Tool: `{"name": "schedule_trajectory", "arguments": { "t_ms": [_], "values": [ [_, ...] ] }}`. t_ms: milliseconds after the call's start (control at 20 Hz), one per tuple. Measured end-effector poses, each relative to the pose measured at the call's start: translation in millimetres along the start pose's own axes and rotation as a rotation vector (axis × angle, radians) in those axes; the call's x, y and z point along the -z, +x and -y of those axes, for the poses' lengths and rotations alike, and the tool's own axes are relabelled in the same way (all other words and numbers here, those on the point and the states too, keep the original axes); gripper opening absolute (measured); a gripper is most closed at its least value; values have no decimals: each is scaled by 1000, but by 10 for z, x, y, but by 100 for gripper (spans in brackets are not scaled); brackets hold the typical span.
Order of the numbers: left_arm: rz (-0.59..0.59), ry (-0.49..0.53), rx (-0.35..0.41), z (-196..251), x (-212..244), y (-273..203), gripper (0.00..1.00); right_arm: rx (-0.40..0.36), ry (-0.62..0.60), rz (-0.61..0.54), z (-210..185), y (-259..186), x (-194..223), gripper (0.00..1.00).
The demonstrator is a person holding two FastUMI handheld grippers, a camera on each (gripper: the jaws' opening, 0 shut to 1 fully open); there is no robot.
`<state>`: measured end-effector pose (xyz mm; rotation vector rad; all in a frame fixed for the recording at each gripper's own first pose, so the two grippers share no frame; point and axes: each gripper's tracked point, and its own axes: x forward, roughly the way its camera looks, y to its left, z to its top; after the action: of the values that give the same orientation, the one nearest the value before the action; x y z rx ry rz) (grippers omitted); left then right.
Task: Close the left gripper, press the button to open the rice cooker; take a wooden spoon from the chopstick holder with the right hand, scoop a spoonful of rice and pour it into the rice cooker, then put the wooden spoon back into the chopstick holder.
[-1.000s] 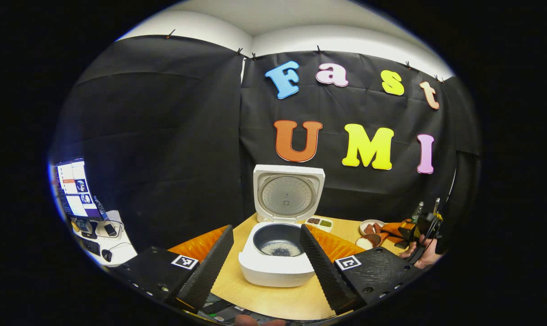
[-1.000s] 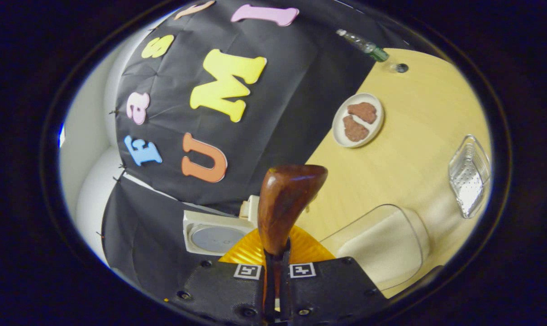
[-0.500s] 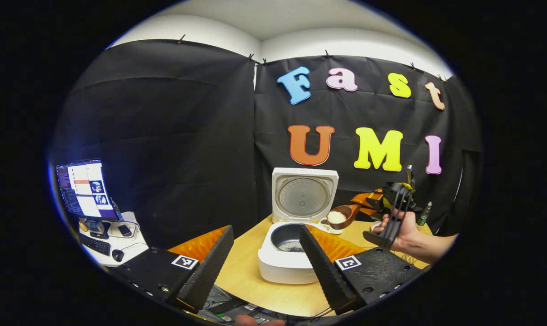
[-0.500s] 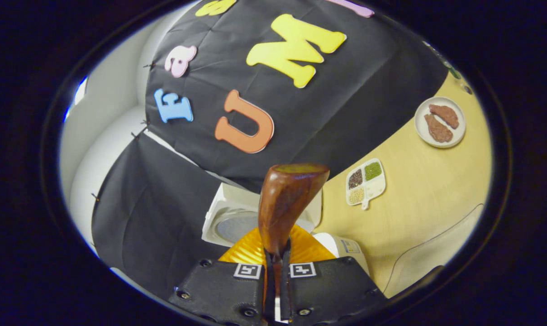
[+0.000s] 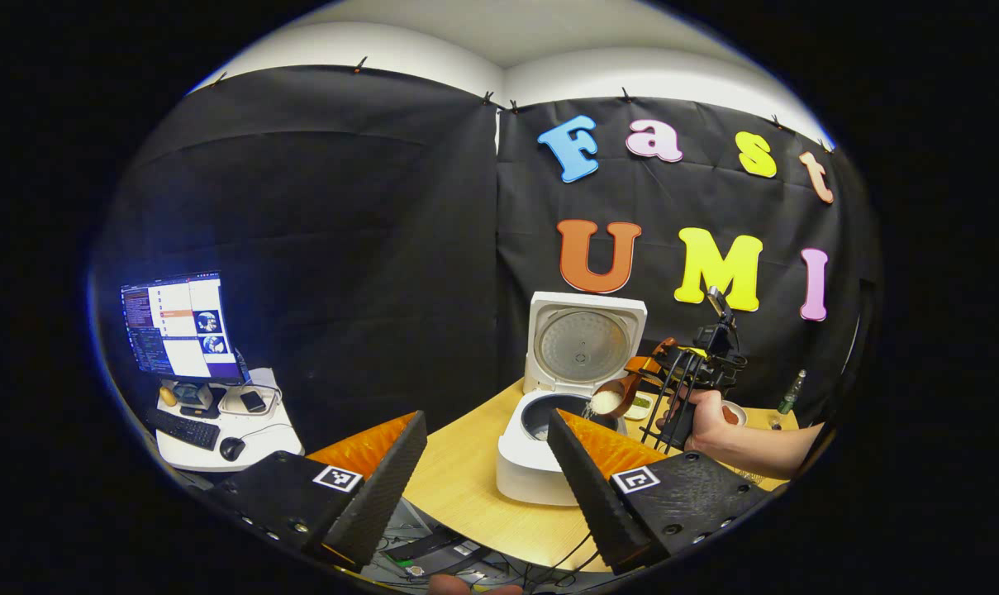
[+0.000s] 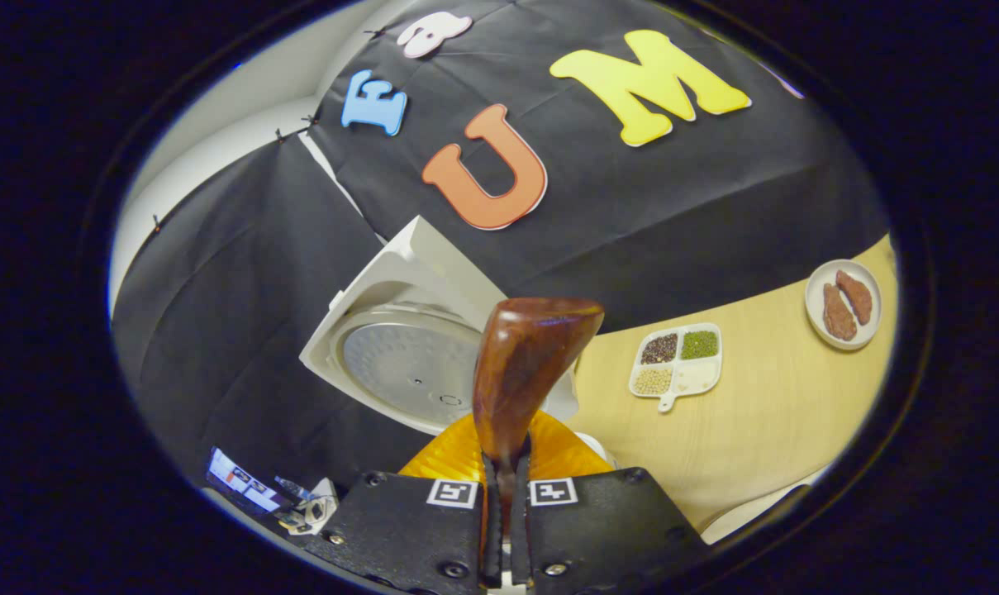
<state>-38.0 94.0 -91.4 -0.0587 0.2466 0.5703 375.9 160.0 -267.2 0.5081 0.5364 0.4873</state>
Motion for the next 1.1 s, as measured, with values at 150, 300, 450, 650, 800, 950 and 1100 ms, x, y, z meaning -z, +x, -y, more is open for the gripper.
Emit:
{"name": "schedule_trajectory", "arguments": {
  "t_ms": [150,300,450,650,800,950,1100],
  "values": [
    [6,-13,-23,-68,-8,-25,94,9,-85,-4,-27,-4,3,9],
    [14,-29,-32,-71,-5,-21,94,-4,-187,-1,-144,-53,27,10],
    [17,-42,-34,-82,-4,-37,94,-25,-304,10,-303,-90,37,9],
    [27,-37,-34,-99,-13,-54,94,-50,-450,18,-466,-95,52,10],
    [34,-38,-31,-119,-28,-104,94,-60,-539,23,-545,-88,79,10],
    [49,-35,-30,-149,-58,-131,94,-72,-655,26,-629,-99,112,9],
    [51,-41,-25,-152,-60,-128,94,-98,-756,38,-754,-100,144,10]
  ]
}}
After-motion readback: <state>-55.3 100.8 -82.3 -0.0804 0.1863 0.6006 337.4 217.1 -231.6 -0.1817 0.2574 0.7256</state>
